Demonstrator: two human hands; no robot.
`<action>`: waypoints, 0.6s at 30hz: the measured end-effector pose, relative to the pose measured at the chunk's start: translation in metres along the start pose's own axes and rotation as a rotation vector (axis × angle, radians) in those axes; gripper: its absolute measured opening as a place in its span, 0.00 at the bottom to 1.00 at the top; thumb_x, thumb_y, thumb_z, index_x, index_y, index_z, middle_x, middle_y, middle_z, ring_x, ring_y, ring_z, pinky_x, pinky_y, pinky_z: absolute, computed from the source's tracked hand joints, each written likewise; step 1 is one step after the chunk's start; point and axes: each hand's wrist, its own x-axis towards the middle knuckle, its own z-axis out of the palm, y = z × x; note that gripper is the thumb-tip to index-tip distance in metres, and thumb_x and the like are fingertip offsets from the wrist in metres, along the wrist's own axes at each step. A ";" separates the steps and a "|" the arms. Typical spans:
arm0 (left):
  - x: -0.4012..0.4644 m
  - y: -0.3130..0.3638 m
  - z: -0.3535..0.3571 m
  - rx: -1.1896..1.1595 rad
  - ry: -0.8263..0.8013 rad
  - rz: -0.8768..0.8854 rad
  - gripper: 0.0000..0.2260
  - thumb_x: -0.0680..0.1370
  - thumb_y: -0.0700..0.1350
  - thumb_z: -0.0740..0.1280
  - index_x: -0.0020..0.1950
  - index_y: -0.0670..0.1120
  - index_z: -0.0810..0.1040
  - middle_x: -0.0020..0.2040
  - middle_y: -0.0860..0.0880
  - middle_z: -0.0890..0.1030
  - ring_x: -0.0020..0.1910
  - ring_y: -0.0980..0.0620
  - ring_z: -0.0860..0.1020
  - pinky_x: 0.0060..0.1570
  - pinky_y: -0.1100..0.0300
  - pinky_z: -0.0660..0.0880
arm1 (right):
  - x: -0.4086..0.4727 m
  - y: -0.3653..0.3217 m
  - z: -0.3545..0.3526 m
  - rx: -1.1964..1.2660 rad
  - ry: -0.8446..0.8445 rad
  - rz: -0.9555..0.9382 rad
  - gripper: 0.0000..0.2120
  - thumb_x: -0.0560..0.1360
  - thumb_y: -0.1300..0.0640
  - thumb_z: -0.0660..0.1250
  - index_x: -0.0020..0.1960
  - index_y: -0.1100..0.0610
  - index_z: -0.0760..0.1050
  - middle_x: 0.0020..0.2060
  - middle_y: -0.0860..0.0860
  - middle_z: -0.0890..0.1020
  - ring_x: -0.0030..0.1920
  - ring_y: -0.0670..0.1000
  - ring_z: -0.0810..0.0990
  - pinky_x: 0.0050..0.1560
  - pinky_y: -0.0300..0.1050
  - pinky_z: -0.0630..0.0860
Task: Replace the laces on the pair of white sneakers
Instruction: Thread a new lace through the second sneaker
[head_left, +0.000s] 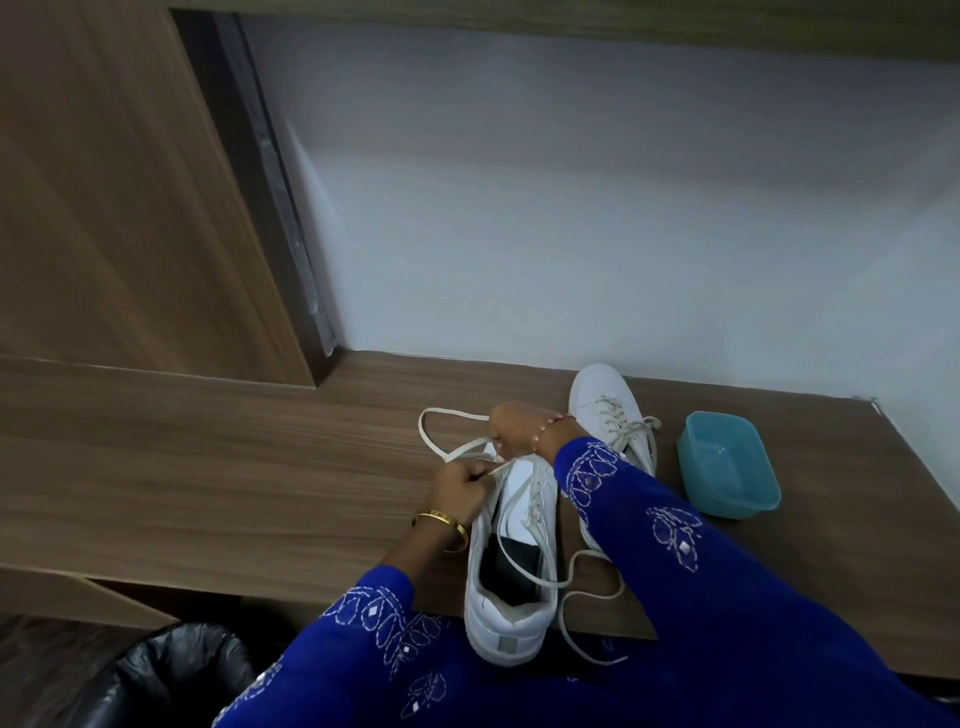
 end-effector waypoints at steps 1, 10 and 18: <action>0.000 0.000 0.001 0.014 0.004 -0.001 0.22 0.74 0.33 0.64 0.22 0.48 0.67 0.19 0.56 0.65 0.21 0.61 0.64 0.28 0.65 0.60 | 0.015 0.001 0.008 -0.015 0.010 0.044 0.15 0.81 0.62 0.52 0.61 0.70 0.70 0.62 0.66 0.71 0.61 0.56 0.72 0.64 0.42 0.62; -0.004 0.004 -0.002 0.048 -0.017 0.011 0.08 0.74 0.31 0.63 0.41 0.33 0.82 0.31 0.55 0.78 0.32 0.64 0.72 0.34 0.71 0.67 | 0.008 -0.007 -0.003 0.124 0.035 0.086 0.15 0.78 0.69 0.56 0.62 0.75 0.68 0.63 0.68 0.72 0.63 0.63 0.72 0.66 0.50 0.64; -0.007 0.008 -0.003 0.028 -0.016 0.003 0.13 0.69 0.44 0.62 0.41 0.38 0.83 0.37 0.46 0.78 0.39 0.53 0.74 0.47 0.54 0.74 | 0.067 0.009 0.031 0.124 0.106 -0.033 0.17 0.69 0.63 0.72 0.27 0.58 0.68 0.27 0.52 0.73 0.34 0.51 0.71 0.35 0.38 0.69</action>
